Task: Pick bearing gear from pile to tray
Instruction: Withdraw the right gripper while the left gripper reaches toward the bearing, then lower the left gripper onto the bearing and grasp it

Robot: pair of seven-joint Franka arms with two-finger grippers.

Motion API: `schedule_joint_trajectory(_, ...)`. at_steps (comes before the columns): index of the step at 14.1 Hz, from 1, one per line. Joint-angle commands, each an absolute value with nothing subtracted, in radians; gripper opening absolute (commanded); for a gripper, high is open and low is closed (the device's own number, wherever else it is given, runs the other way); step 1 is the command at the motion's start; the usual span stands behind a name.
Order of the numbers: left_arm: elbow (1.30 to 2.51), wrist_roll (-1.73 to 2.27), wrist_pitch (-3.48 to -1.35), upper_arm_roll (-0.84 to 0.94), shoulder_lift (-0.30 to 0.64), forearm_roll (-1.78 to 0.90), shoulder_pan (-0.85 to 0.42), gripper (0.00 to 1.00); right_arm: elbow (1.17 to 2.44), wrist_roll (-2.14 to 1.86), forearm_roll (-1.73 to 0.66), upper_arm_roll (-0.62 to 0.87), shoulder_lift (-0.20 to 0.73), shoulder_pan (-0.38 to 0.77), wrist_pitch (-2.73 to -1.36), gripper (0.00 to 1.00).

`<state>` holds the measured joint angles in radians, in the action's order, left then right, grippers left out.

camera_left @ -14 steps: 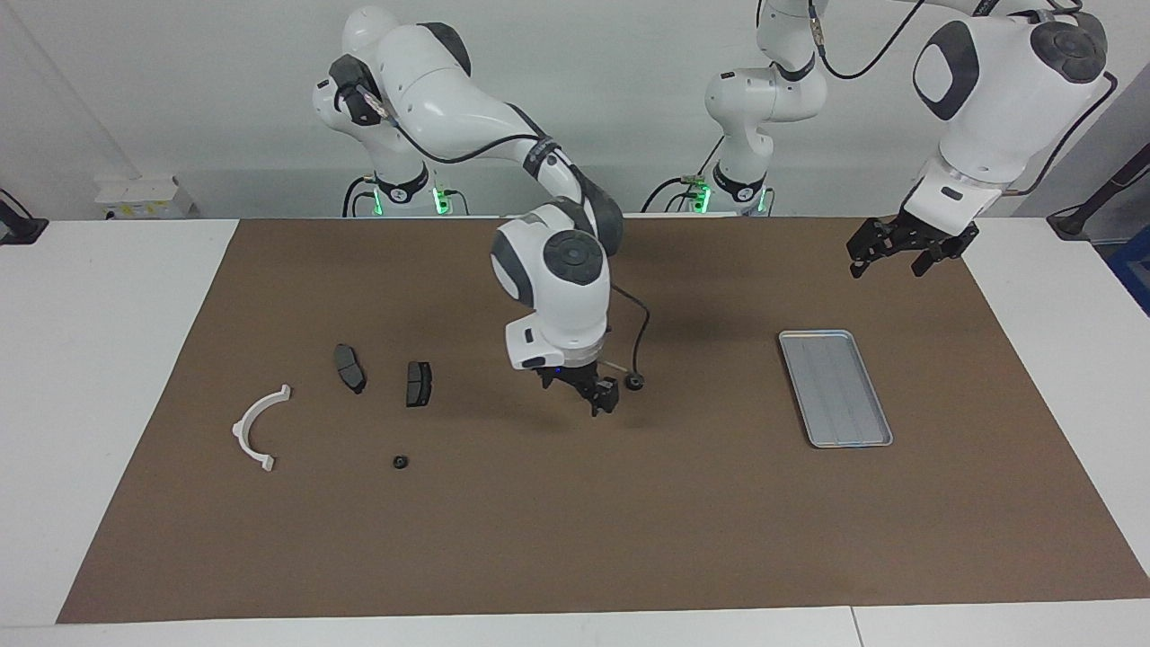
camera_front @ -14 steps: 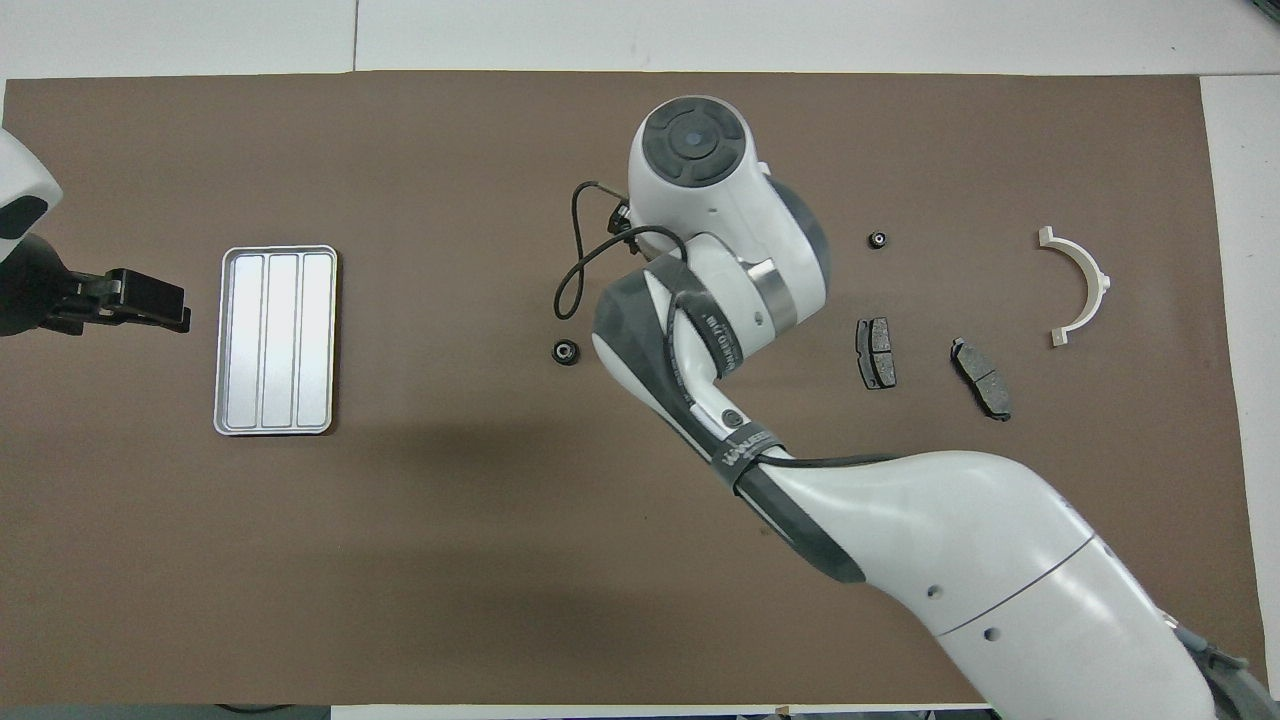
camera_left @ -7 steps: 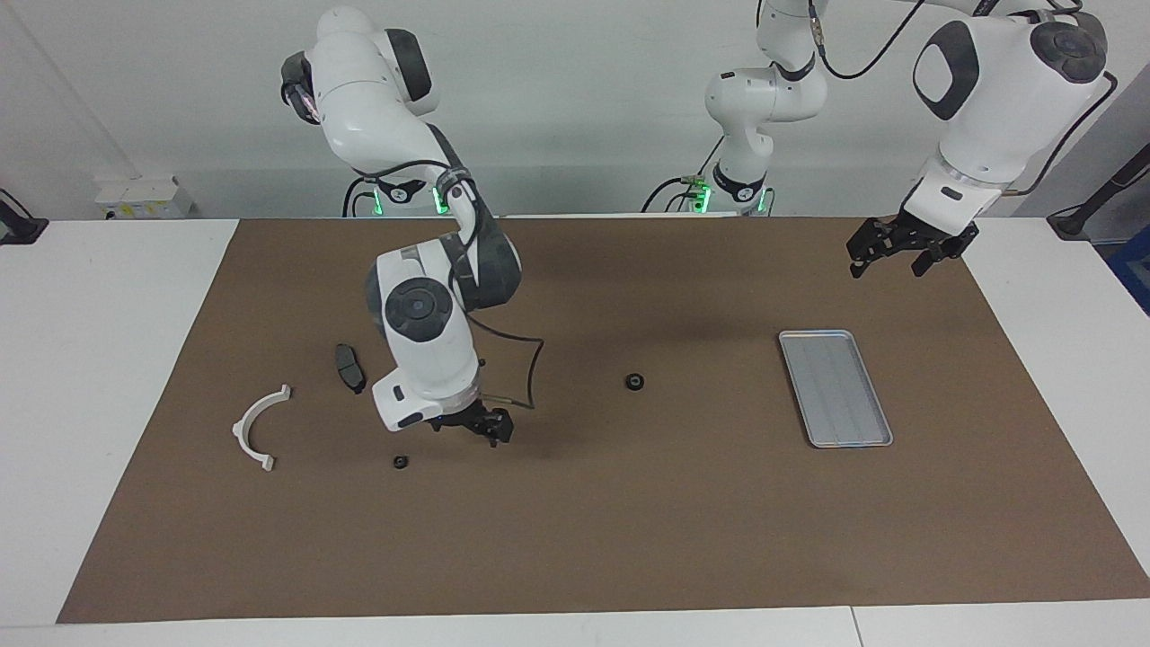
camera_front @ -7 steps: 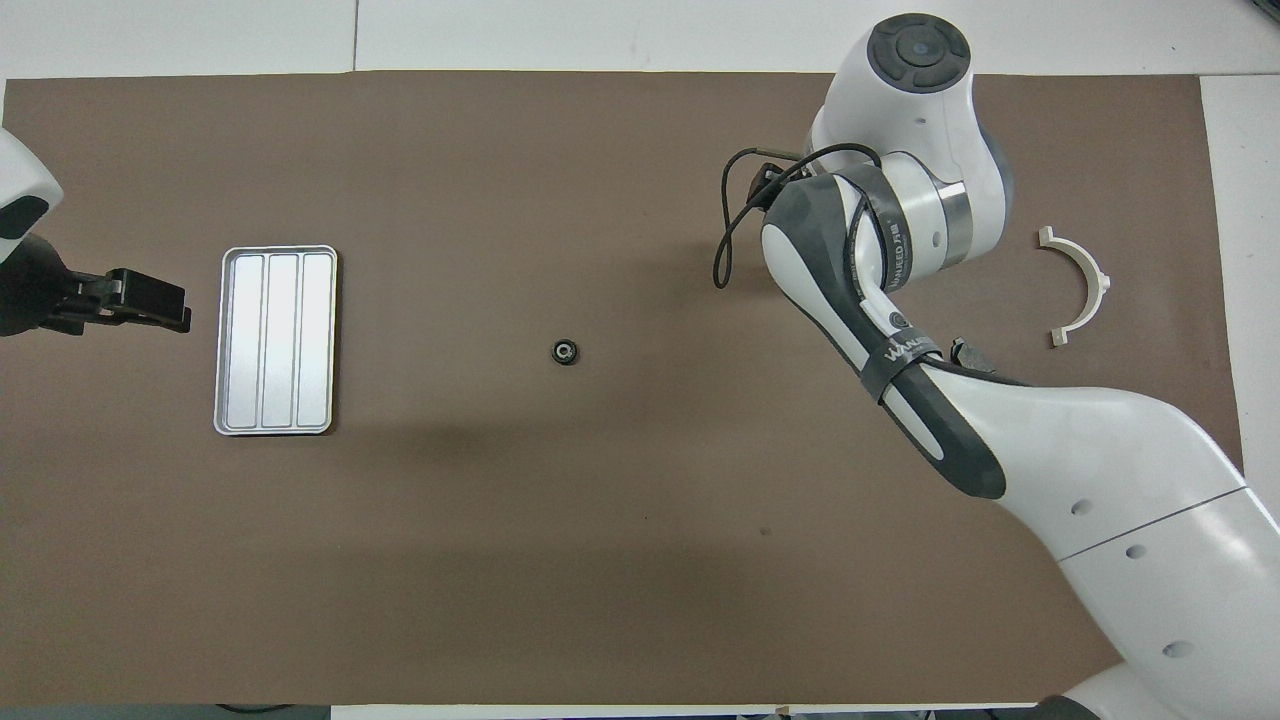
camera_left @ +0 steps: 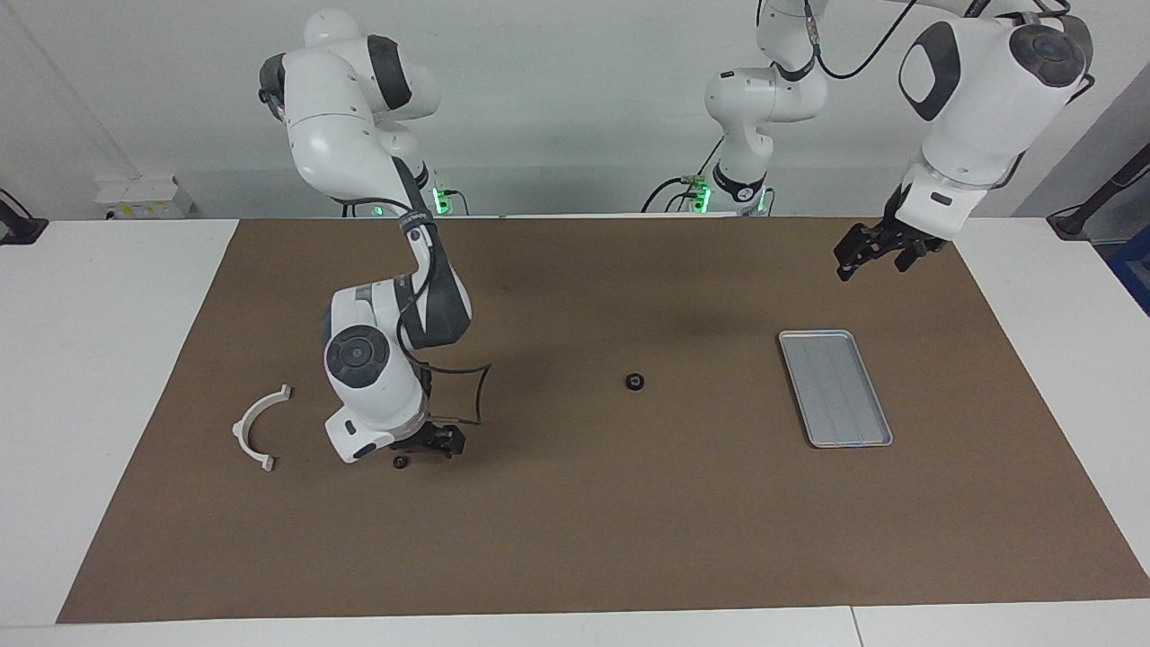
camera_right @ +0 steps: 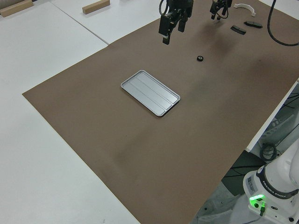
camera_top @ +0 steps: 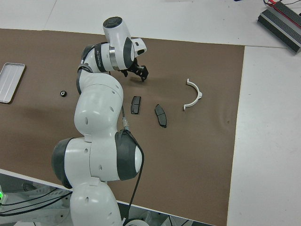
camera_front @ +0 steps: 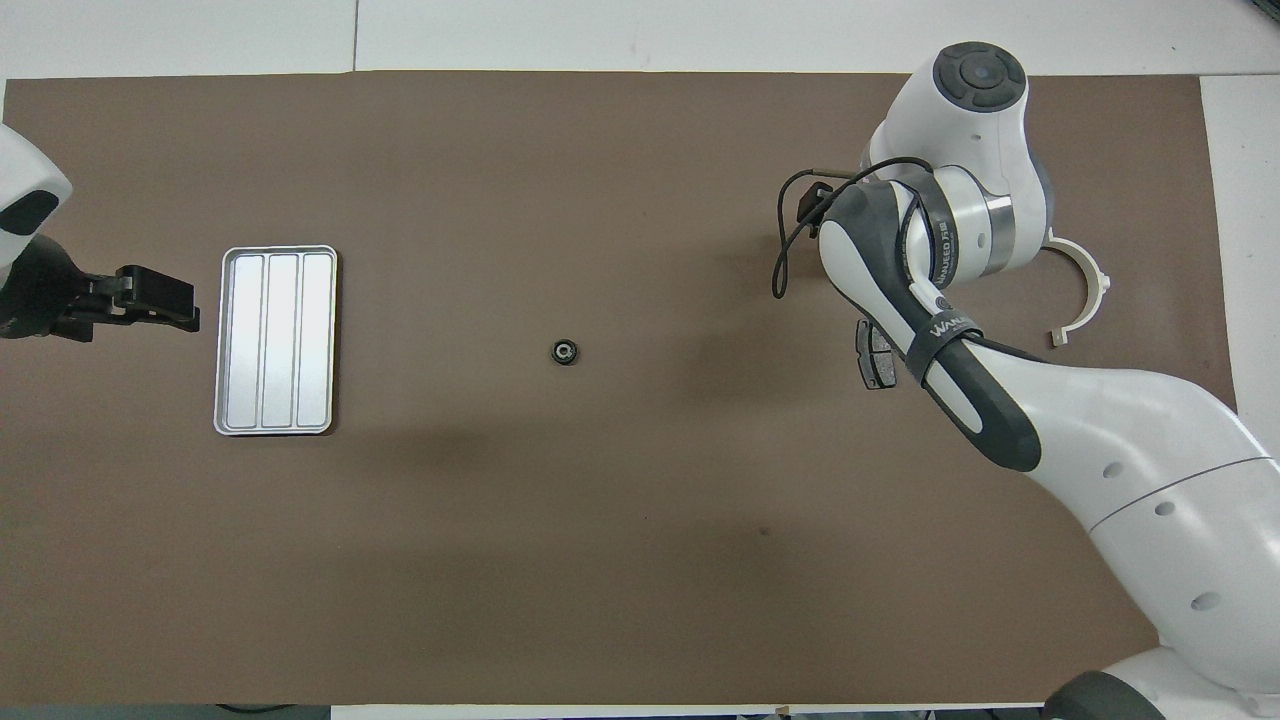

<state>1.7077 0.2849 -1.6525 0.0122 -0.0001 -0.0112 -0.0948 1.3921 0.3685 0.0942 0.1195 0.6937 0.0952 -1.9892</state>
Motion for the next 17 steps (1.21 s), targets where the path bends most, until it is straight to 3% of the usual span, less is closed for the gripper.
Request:
schedule_joint_trajectory(1, 1.816, 0.429, -1.732, 0.006, -0.054, -0.052, -0.146, 1.00, 1.424, 0.330, 0.179, 0.132, 0.672, 0.089, -2.013, 1.00)
schedule_joint_trajectory(11, 1.813, 0.860, -1.962, 0.005, 0.145, -0.069, -0.412, 1.00, 1.411, 0.241, 0.267, 0.135, 0.635, 0.072, -2.077, 1.00)
schedule_joint_trajectory(15, 1.700, 1.058, -2.065, -0.002, 0.388, -0.068, -0.543, 1.00, 1.450, 0.204, 0.255, 0.137, 0.626, 0.044, -2.175, 1.00)
schedule_joint_trajectory(17, 1.721, 1.072, -2.138, -0.005, 0.416, -0.048, -0.549, 1.00, 1.459, 0.206, 0.244, 0.138, 0.629, 0.041, -2.194, 1.00)
